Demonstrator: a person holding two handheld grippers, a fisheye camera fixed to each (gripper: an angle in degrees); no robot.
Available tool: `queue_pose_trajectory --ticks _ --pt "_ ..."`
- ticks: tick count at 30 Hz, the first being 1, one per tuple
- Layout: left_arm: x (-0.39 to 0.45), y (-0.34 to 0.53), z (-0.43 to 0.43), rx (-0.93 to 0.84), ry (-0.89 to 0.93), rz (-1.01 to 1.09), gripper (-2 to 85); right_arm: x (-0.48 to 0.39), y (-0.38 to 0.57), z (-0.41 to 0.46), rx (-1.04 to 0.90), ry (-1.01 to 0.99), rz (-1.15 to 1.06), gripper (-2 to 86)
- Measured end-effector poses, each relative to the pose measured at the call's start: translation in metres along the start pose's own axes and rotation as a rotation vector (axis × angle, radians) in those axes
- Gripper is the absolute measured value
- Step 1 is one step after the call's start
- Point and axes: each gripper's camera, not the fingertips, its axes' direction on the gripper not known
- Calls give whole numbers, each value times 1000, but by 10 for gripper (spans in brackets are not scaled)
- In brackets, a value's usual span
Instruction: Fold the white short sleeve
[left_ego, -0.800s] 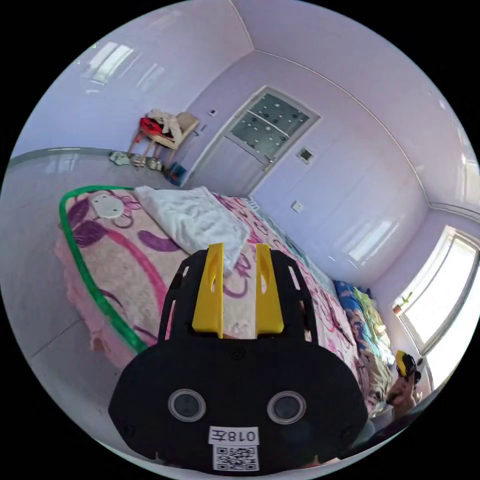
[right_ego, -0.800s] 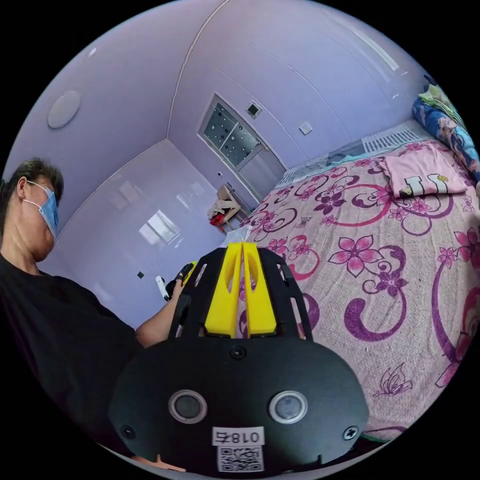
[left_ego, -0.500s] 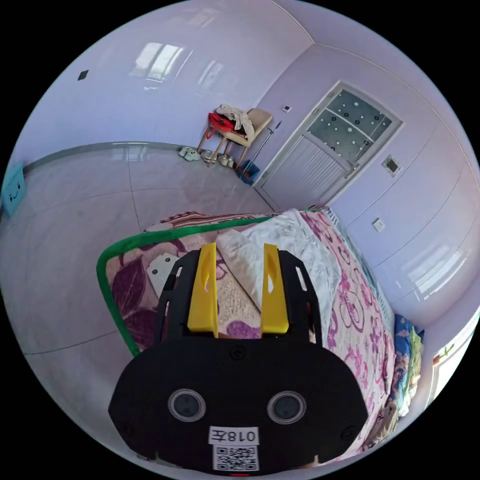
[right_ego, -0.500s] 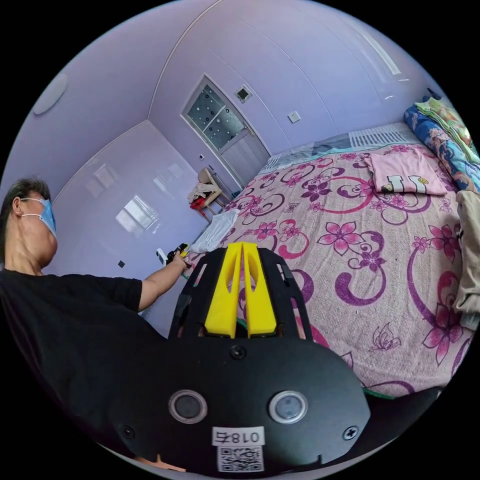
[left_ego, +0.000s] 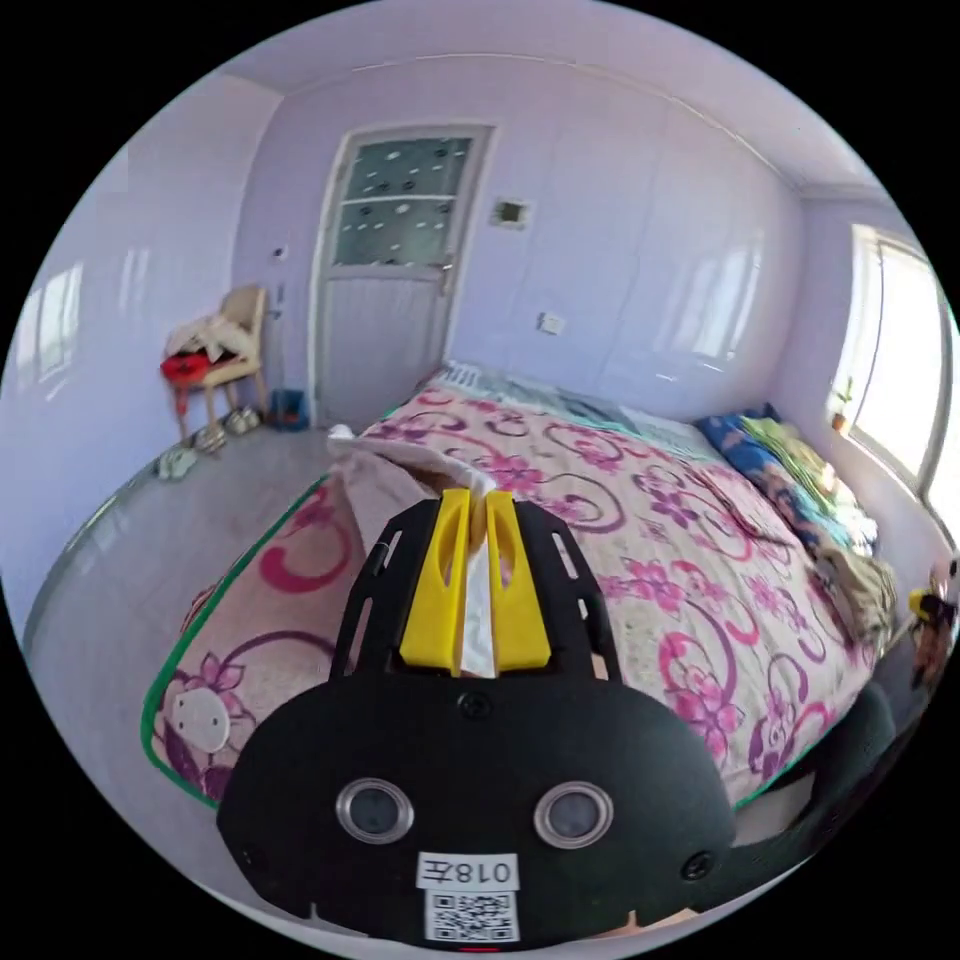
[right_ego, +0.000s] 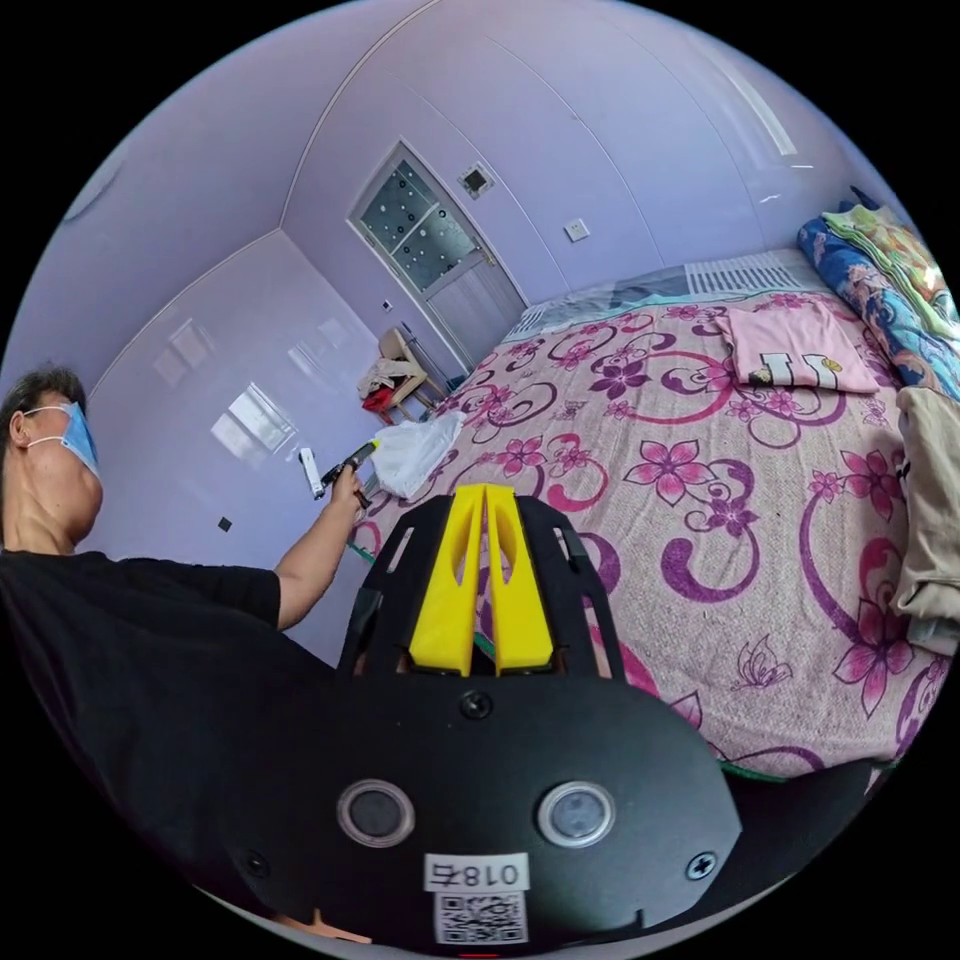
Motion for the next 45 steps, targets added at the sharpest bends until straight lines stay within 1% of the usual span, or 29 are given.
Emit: queue_pose_trajectory --ticks 2,3,5,6,7,8,10,11,12,14,15,17,19,20,21,23,24,26,27,29,30,33,36,40,41,43,45 --pt "116 9 -15 32 168 239 6 1 2 4 15 -25 -3 -3" --pt "147 15 -19 29 212 300 8 2 5 6 25 -33 3 -3" --pt "269 54 -37 -20 396 529 16 7 11 7 48 -44 31 -2" --pt "297 66 -43 -37 457 589 21 12 16 6 73 -59 63 -1" --pt "351 92 -53 -99 603 692 29 18 21 5 100 -83 101 -1" --pt "400 118 -58 -214 737 768 48 22 24 4 112 -95 121 0" --pt "455 156 -64 -378 823 824 72 37 37 5 139 -139 192 3" --pt "474 176 -71 -409 821 836 80 40 39 7 137 -147 202 5" --pt "478 183 -74 -415 817 820 81 46 42 10 116 -152 214 9" --pt "468 189 -76 -443 877 659 82 49 43 17 71 -140 194 21" --pt "461 186 -75 -448 897 609 81 48 41 24 31 -125 156 43" --pt "423 173 -65 -445 908 405 79 45 34 39 -56 -60 98 71" --pt "394 161 -57 -432 872 274 78 36 24 62 -150 37 6 87" --pt "377 154 -52 -422 836 195 79 34 22 68 -168 53 -17 88" --pt "371 151 -50 -420 816 162 79 28 18 80 -202 85 -59 90" --pt "356 142 -31 -450 752 59 85 21 15 98 -239 139 -104 91" --pt "355 142 -24 -466 749 37 87 18 15 110 -256 177 -128 92" --pt "354 147 8 -521 778 -73 96 16 16 129 -285 228 -154 94" --pt "354 150 16 -536 784 -100 99 18 18 144 -326 257 -160 90" --pt "353 166 43 -591 787 -208 106 21 21 166 -418 250 -141 66" --pt "352 170 47 -598 780 -233 107 20 24 172 -435 193 -122 35" --pt "343 186 52 -601 744 -322 119 -6 30 152 -283 224 -150 20" --pt "328 190 45 -571 722 -359 147 -42 34 138 -211 239 -294 13" --pt "314 187 45 -563 822 -414 196 -89 42 140 -199 361 -498 8" --pt "314 184 45 -568 826 -405 207 -95 43 142 -199 386 -528 8" --pt "316 179 48 -589 812 -376 219 -120 51 150 -193 481 -659 7" --pt "318 177 57 -622 792 -360 222 -135 56 153 -177 471 -765 6"
